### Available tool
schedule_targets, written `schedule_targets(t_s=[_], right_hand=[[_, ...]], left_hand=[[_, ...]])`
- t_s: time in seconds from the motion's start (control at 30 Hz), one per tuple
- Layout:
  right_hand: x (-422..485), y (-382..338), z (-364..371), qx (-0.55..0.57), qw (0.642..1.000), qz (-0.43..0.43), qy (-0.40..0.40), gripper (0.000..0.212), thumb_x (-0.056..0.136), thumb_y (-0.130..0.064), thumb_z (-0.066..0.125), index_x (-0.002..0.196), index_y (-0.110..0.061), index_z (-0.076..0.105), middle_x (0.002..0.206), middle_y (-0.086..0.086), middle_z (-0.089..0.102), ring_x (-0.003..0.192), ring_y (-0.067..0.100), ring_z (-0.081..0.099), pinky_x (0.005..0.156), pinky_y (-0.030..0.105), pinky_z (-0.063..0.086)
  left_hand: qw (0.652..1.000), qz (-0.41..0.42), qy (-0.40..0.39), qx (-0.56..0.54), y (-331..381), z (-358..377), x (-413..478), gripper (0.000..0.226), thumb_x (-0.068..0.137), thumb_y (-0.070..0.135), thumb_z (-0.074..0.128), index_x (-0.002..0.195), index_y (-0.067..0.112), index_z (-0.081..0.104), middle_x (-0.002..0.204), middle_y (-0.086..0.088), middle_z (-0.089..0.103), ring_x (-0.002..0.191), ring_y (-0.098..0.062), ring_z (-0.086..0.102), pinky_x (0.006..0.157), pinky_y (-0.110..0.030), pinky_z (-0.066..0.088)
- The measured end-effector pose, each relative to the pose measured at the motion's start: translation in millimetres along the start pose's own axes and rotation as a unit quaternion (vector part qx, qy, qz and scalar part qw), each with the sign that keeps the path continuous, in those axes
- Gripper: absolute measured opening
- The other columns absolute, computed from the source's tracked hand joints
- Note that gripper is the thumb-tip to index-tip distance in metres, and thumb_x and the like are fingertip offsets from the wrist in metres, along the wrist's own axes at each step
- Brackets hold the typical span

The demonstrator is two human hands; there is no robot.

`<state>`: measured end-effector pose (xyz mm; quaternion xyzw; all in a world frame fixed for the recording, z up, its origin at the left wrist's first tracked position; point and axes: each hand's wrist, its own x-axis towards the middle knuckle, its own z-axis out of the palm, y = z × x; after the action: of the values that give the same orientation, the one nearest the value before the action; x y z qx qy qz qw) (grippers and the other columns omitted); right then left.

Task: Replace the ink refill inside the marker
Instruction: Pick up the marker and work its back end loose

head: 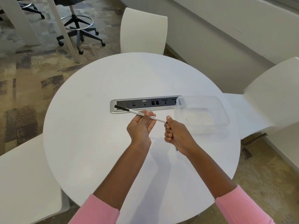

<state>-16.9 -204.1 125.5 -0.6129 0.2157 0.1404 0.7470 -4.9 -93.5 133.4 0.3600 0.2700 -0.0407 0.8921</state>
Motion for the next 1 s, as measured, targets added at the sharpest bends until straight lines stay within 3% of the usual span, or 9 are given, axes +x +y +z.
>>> schedule_targets(t_s=[0.13,0.27,0.47,0.53,0.63,0.7,0.77,0.87,1.0], right_hand=[[-1,7,3,-0.084,0.988,-0.128,0.034,0.041,0.096,-0.029,0.041,0.057,-0.017,0.041,0.056,-0.002,0.034,0.038,0.003,0.03,0.042,0.015,0.03],[-2,14,0,-0.189,0.946,-0.254,0.064,0.035,0.097,-0.023,0.039,0.064,-0.012,0.043,0.056,-0.002,0.034,0.044,0.004,0.032,0.044,0.015,0.03],[2,16,-20,-0.429,0.802,-0.412,0.064,0.028,0.092,-0.02,0.039,0.07,-0.006,0.049,0.061,0.002,0.044,0.058,0.012,0.04,0.055,0.021,0.028],[4,17,-27,-0.461,0.784,-0.412,0.055,0.027,0.092,-0.018,0.042,0.075,-0.001,0.054,0.065,0.009,0.05,0.061,0.022,0.045,0.057,0.023,0.03],[2,19,-28,-0.399,0.861,-0.316,0.02,0.033,0.096,-0.023,0.042,0.066,-0.016,0.054,0.058,-0.005,0.049,0.057,0.009,0.048,0.057,0.021,0.036],[-1,16,-23,-0.265,0.944,-0.198,0.011,0.045,0.096,-0.035,0.037,0.056,-0.02,0.052,0.046,-0.009,0.046,0.046,0.006,0.044,0.054,0.02,0.039],[-4,12,-20,-0.115,0.992,-0.057,-0.021,0.054,0.092,-0.05,0.033,0.052,-0.017,0.05,0.04,-0.01,0.04,0.041,0.009,0.039,0.046,0.017,0.039],[-9,8,-18,0.002,0.996,0.05,-0.075,0.055,0.09,-0.056,0.033,0.053,-0.016,0.044,0.043,-0.008,0.032,0.037,0.007,0.034,0.04,0.015,0.033],[-11,5,-16,0.057,0.99,0.087,-0.092,0.045,0.092,-0.042,0.043,0.056,-0.016,0.04,0.041,-0.009,0.029,0.036,0.005,0.03,0.036,0.013,0.028]], left_hand=[[0.999,-0.027,0.006,-0.021,3,2,-1,0.012,0.085,-0.004,0.057,0.077,0.005,0.06,0.064,-0.006,0.067,0.05,-0.009,0.068,0.059,-0.022,0.059],[0.998,-0.057,-0.002,-0.039,6,3,-1,0.013,0.086,-0.005,0.054,0.077,0.002,0.058,0.049,-0.001,0.069,0.048,-0.011,0.068,0.052,-0.023,0.058],[0.993,-0.11,-0.001,-0.044,7,-2,-2,0.013,0.086,-0.003,0.054,0.075,0.0,0.058,0.047,-0.003,0.068,0.053,-0.017,0.068,0.055,-0.026,0.055],[0.993,-0.109,0.001,-0.034,5,-4,-3,0.013,0.086,-0.004,0.055,0.075,0.001,0.059,0.047,-0.003,0.068,0.057,-0.018,0.068,0.061,-0.027,0.054],[0.997,-0.082,-0.005,-0.012,4,-7,-2,0.013,0.086,-0.003,0.055,0.076,0.003,0.059,0.048,0.0,0.068,0.05,-0.011,0.068,0.066,-0.026,0.053],[0.998,-0.064,-0.008,0.008,4,-9,0,0.014,0.087,-0.002,0.056,0.075,0.005,0.059,0.049,0.003,0.068,0.051,-0.009,0.068,0.067,-0.026,0.056],[0.998,-0.054,-0.016,0.018,4,-10,0,0.015,0.087,-0.001,0.056,0.074,0.006,0.059,0.049,0.004,0.068,0.052,-0.008,0.068,0.065,-0.025,0.06],[0.998,-0.053,-0.02,0.019,2,-9,-3,0.014,0.086,-0.002,0.057,0.075,0.006,0.059,0.05,0.003,0.069,0.051,-0.008,0.068,0.06,-0.021,0.058],[0.998,-0.046,-0.022,0.025,-1,-9,-5,0.012,0.086,-0.002,0.057,0.077,0.007,0.06,0.051,0.003,0.069,0.052,-0.008,0.069,0.06,-0.021,0.058]])
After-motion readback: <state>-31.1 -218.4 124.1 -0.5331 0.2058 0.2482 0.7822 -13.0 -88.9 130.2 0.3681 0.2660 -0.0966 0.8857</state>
